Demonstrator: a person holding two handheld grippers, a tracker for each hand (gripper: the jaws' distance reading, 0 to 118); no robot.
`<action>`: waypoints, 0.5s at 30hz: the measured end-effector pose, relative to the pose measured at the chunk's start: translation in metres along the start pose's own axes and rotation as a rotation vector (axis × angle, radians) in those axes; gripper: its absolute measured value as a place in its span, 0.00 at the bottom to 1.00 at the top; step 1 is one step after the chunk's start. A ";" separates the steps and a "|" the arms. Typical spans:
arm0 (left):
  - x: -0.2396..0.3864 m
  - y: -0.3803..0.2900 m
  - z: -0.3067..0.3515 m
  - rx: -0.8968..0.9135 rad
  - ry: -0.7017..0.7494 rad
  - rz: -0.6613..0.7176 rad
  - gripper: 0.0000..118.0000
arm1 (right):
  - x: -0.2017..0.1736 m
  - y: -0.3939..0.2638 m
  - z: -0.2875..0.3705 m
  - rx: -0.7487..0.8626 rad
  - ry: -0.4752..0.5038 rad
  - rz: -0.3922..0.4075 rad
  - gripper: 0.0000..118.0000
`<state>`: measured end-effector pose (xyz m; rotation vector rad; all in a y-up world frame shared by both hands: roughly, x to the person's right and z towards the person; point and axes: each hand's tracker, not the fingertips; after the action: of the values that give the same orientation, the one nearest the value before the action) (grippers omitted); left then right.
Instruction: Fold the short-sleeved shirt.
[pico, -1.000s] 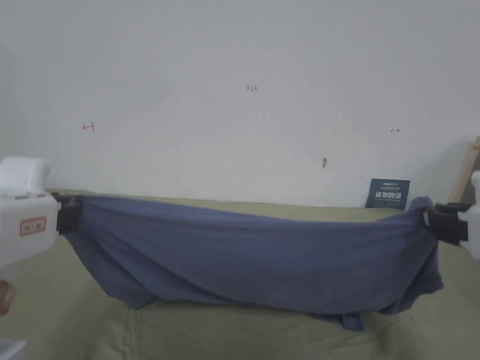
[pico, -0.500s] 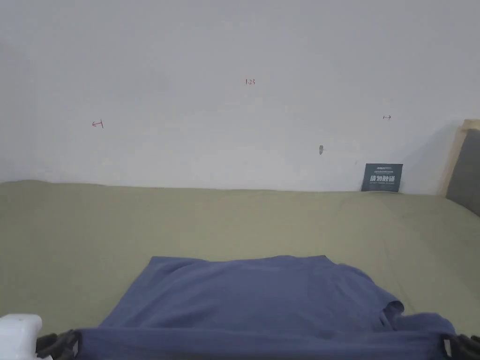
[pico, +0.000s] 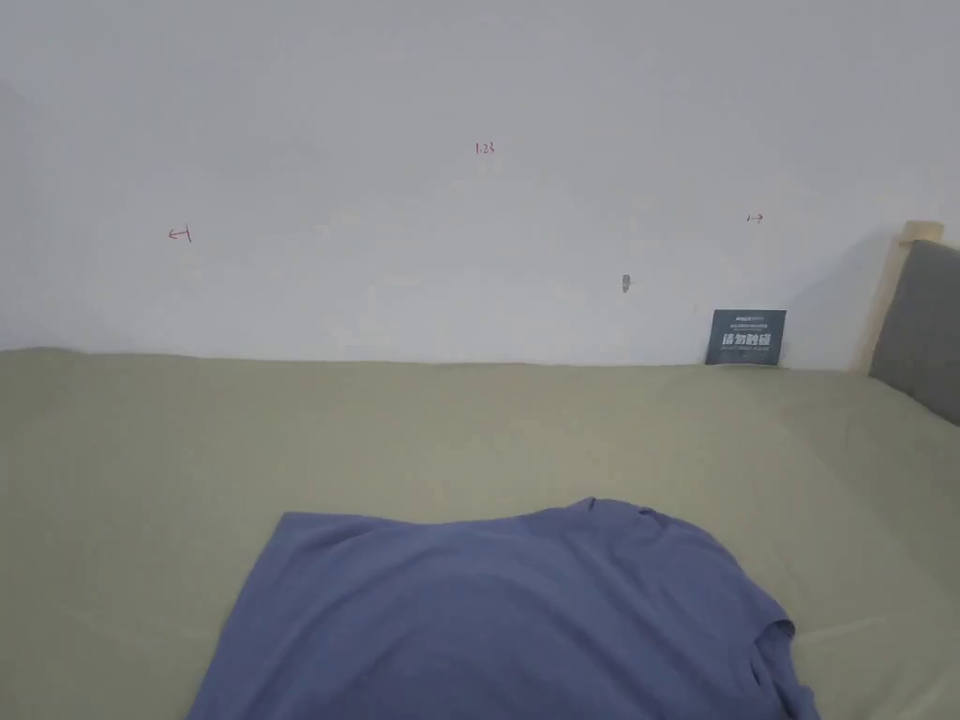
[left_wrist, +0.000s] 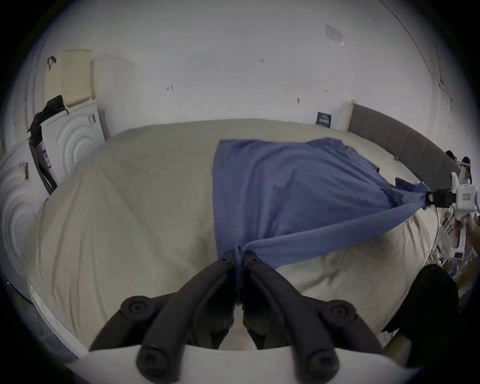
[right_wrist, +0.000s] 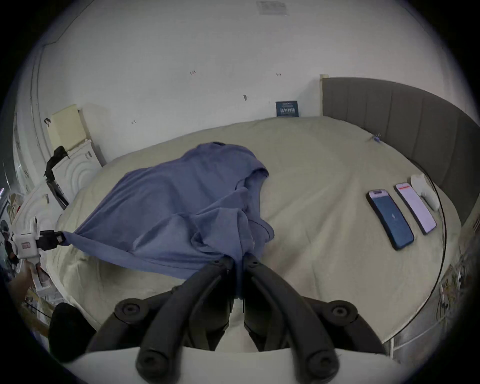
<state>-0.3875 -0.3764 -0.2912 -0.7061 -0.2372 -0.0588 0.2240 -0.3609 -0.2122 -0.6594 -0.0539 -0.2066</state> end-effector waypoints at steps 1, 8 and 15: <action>0.000 -0.004 -0.003 -0.012 -0.003 0.005 0.04 | 0.001 -0.004 -0.002 -0.019 -0.002 -0.013 0.08; 0.000 -0.019 -0.017 -0.123 -0.031 0.059 0.21 | 0.002 -0.010 -0.019 -0.155 -0.054 -0.009 0.16; -0.009 0.007 0.030 -0.164 -0.065 0.260 0.81 | -0.018 0.016 0.017 -0.089 -0.063 0.002 0.93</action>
<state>-0.4015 -0.3519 -0.2760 -0.8983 -0.2025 0.1944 0.2096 -0.3345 -0.2104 -0.7549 -0.1046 -0.1869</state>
